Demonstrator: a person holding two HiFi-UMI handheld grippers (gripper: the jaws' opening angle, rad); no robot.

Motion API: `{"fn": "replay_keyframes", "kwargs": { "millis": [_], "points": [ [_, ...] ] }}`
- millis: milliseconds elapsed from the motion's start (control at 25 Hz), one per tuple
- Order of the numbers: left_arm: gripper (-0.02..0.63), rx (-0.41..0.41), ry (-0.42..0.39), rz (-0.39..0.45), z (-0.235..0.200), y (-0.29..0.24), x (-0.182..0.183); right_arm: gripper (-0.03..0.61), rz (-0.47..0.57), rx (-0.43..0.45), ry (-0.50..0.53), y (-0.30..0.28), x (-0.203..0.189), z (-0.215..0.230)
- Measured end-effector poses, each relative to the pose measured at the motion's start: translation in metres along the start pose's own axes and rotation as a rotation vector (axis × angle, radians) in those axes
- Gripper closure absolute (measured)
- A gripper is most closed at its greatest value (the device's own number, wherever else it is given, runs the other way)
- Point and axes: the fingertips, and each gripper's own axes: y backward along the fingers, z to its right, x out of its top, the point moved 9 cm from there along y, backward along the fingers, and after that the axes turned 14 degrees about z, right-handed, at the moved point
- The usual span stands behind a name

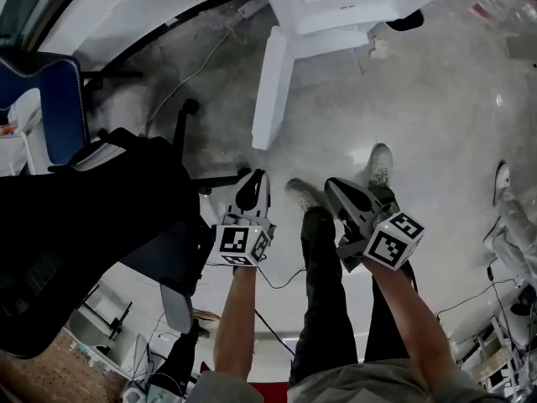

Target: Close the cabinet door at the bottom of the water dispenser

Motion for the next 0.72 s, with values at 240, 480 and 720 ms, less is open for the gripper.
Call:
{"fn": "replay_keyframes", "kwargs": {
  "millis": [240,480,720],
  "points": [
    [0.518,-0.028,-0.037,-0.048,-0.03,-0.012,-0.029,0.568,-0.008,-0.015,-0.01,0.001,-0.015,0.022],
    [0.499,-0.069,-0.188,-0.133,-0.052,-0.026,-0.044,0.568,-0.012,-0.031,-0.025,0.006,-0.024,0.042],
    [0.485,-0.155,-0.371,-0.19,-0.057,-0.045,-0.042,0.568,-0.013,-0.044,-0.038,0.008,-0.031,0.052]
  ]
}}
